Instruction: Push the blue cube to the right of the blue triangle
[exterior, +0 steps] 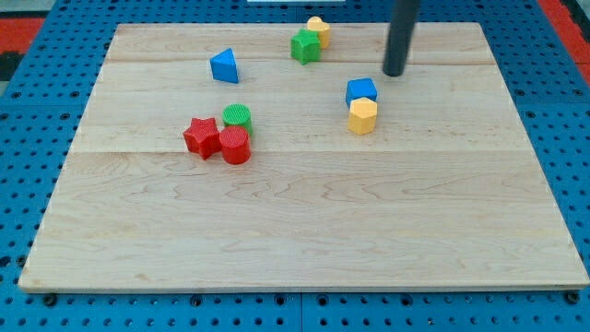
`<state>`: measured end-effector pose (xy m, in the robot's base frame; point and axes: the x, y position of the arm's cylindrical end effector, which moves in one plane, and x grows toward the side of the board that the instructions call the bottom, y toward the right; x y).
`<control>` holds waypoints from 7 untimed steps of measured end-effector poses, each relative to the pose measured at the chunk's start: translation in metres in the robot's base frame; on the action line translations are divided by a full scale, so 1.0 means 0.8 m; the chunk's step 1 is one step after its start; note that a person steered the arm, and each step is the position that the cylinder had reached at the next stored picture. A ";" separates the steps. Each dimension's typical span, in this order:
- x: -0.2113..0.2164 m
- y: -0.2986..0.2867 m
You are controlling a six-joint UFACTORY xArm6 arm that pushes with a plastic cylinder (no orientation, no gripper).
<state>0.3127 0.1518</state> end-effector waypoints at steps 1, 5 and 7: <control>0.081 -0.015; 0.078 -0.108; 0.047 -0.035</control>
<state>0.3505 0.1238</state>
